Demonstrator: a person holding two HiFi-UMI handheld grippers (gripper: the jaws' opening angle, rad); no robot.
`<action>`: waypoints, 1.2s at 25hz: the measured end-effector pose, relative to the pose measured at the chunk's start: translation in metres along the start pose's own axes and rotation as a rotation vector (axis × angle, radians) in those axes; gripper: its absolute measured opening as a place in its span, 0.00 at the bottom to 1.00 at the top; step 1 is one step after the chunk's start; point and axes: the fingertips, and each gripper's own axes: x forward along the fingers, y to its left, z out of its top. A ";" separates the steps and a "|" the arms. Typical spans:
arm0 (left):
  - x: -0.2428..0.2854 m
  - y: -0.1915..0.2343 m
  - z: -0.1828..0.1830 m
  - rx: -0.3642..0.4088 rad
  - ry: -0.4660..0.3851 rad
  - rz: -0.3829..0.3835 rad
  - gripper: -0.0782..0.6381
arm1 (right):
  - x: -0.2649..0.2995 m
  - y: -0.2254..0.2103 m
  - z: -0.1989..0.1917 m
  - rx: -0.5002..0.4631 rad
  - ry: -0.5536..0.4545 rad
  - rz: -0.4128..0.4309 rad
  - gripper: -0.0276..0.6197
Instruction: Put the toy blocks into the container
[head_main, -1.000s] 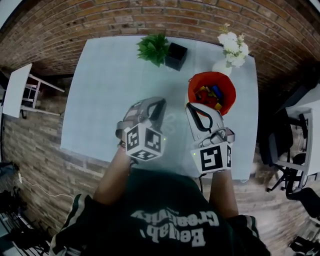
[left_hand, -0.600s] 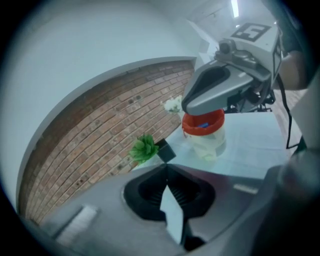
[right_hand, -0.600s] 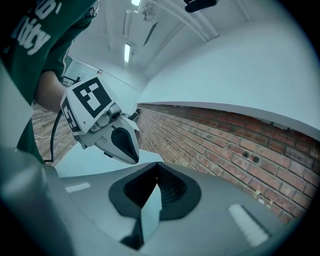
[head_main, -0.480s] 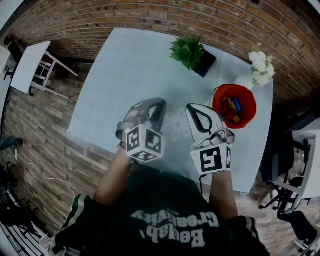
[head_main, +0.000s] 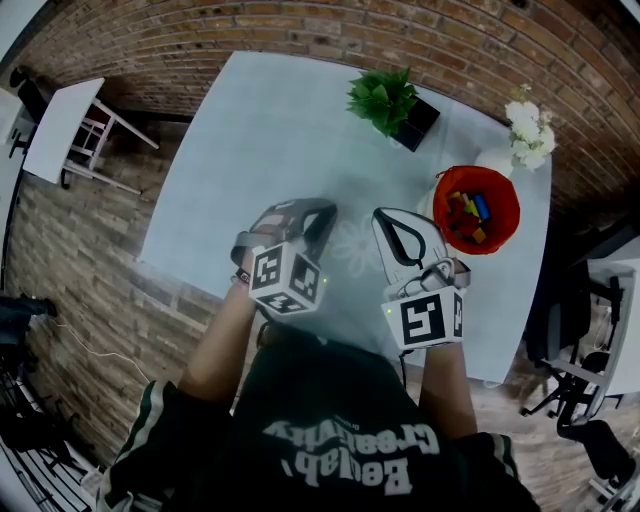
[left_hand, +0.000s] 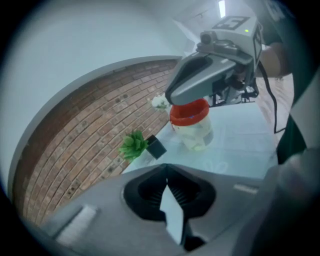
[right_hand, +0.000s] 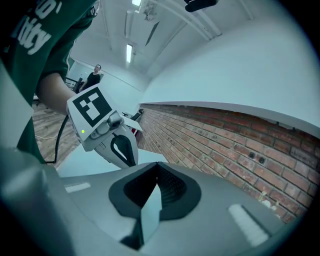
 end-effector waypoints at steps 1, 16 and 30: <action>0.005 -0.005 -0.004 0.028 0.004 -0.033 0.12 | 0.000 0.001 -0.001 0.002 0.003 0.000 0.05; 0.090 -0.079 -0.086 0.663 0.110 -0.645 0.48 | -0.008 -0.002 -0.026 0.049 0.069 -0.033 0.05; 0.143 -0.099 -0.151 1.065 0.232 -0.871 0.43 | -0.021 -0.012 -0.062 0.088 0.148 -0.077 0.05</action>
